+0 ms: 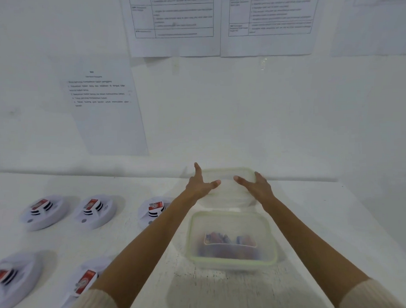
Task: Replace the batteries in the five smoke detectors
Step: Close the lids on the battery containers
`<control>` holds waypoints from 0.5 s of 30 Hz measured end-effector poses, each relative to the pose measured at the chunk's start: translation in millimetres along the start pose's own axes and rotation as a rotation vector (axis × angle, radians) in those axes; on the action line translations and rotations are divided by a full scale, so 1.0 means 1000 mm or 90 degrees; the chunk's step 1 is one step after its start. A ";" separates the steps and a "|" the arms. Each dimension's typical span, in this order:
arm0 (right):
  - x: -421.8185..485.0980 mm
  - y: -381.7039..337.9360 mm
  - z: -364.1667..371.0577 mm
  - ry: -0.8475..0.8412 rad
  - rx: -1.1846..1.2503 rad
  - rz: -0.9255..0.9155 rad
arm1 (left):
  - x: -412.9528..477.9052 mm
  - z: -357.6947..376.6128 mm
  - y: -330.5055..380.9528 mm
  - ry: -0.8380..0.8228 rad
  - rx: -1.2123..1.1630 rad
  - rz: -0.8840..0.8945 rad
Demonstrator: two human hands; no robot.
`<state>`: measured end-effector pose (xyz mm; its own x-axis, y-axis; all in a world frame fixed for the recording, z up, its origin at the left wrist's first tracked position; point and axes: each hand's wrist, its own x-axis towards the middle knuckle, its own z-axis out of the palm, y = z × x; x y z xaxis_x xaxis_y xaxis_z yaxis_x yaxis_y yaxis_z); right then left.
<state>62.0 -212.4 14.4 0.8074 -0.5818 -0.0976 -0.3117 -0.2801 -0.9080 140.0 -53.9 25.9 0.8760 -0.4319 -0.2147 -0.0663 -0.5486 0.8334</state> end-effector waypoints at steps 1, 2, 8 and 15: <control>0.000 -0.001 0.001 0.015 -0.040 0.008 | 0.000 0.001 0.000 0.001 -0.008 0.000; 0.001 -0.002 0.002 0.030 -0.091 0.016 | 0.001 0.002 0.000 0.003 -0.013 0.000; 0.001 -0.003 0.007 0.061 -0.192 -0.007 | 0.002 0.005 -0.002 0.004 0.008 0.006; -0.002 -0.002 0.012 0.106 -0.183 -0.013 | 0.002 0.006 -0.001 0.011 0.022 0.001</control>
<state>67.4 -201.0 11.6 0.7287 -0.6847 0.0088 -0.4446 -0.4829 -0.7544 138.5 -58.4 21.7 0.8839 -0.4210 -0.2038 -0.0847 -0.5725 0.8155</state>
